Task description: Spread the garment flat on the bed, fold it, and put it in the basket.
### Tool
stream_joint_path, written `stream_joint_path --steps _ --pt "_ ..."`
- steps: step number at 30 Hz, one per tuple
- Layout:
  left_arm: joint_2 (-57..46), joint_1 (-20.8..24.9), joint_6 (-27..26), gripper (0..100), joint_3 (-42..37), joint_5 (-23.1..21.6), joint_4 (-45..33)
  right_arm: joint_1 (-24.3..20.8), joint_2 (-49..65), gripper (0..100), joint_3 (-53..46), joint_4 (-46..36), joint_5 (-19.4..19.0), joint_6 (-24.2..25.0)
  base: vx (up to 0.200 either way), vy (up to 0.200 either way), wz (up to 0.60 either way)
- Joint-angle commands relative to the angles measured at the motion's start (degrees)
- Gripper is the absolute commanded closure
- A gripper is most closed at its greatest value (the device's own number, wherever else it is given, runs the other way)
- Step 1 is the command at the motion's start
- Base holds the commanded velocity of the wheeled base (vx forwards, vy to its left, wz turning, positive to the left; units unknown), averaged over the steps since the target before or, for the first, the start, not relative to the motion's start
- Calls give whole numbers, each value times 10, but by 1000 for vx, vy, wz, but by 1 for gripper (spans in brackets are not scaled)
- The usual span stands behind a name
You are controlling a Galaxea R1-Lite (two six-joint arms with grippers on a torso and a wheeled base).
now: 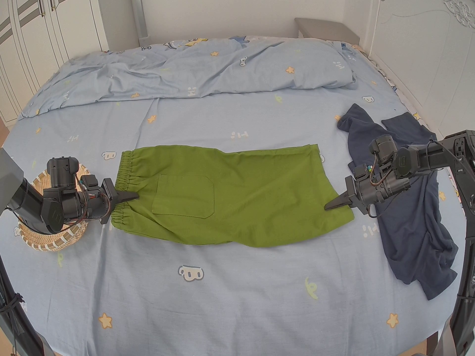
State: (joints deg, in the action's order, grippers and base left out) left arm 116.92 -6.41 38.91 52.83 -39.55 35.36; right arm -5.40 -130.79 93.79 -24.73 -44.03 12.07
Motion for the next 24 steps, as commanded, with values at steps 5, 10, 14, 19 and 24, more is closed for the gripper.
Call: stream_joint_path --steps 5,10,14,19,24 --pt "4 0 0 100 2 -1 -2 15 -10 100 31 -37 -20 -1 0 0 0" --pt "-3 -3 -1 100 11 -14 -54 15 14 100 31 -70 -21 0 0 0 0" --pt "-29 -15 -8 100 32 -33 -128 12 69 100 23 -125 -20 -5 0 0 0" --pt "-52 -34 -52 100 21 -39 -183 8 120 100 -21 -174 -17 -41 0 0 0" --pt "-82 -58 -151 100 -8 -39 -288 -5 169 100 -137 -164 -18 -57 0 0 0"
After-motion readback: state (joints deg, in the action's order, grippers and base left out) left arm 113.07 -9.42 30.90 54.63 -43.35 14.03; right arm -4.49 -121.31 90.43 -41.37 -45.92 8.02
